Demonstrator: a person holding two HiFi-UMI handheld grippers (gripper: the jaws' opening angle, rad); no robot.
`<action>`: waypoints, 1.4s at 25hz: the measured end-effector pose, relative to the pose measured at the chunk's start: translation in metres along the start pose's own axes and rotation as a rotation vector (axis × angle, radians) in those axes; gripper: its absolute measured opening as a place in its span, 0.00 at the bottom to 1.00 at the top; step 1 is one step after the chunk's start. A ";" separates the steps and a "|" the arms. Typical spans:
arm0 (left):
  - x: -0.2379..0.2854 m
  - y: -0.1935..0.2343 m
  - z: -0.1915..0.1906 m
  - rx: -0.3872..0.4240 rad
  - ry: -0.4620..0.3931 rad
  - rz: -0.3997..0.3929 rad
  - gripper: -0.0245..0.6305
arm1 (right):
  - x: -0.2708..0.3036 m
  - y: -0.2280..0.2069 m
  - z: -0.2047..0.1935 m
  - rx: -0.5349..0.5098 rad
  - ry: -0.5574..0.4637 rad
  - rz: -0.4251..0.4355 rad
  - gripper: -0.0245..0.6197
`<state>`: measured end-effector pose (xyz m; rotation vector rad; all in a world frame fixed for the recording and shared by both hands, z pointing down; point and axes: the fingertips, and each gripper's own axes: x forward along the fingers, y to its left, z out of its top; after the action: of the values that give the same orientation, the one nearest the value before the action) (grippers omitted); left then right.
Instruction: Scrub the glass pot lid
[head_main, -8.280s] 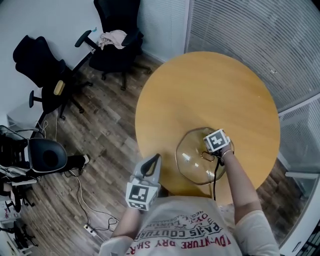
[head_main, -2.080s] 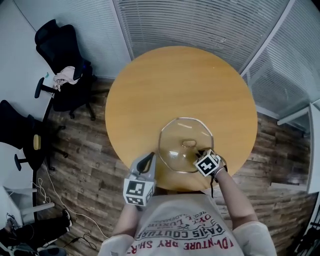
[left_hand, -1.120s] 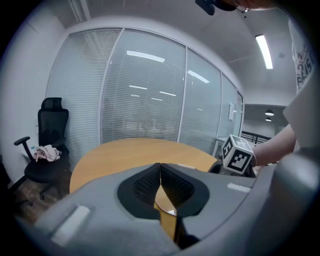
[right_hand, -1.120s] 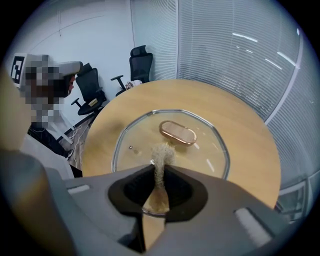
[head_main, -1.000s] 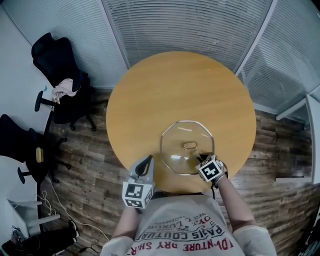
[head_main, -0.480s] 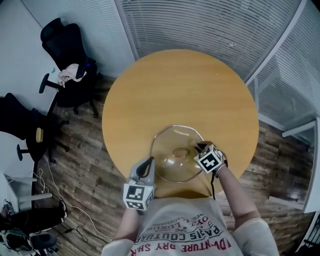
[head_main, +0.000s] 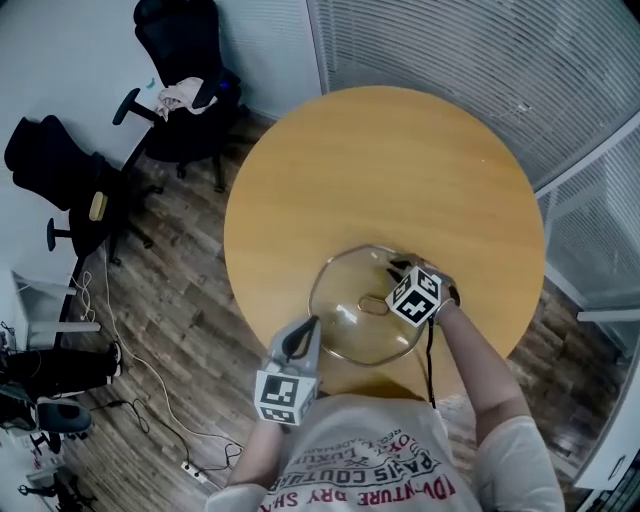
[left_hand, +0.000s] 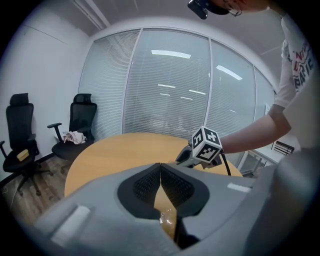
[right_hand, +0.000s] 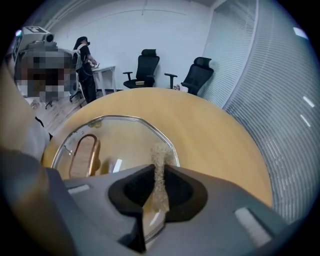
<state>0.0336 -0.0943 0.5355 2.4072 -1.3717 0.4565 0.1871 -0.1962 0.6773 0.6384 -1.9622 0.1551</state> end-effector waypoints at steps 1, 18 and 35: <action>-0.003 0.001 -0.003 -0.006 0.006 0.013 0.05 | 0.004 -0.003 0.001 -0.027 0.004 0.002 0.13; -0.018 0.004 -0.016 -0.013 0.001 0.073 0.05 | 0.009 0.001 -0.015 -0.166 0.014 0.011 0.13; -0.024 -0.010 -0.005 0.053 -0.007 -0.032 0.05 | -0.024 0.033 -0.055 -0.076 0.043 -0.026 0.13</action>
<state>0.0298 -0.0685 0.5285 2.4721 -1.3378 0.4821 0.2228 -0.1385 0.6882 0.6057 -1.9088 0.0767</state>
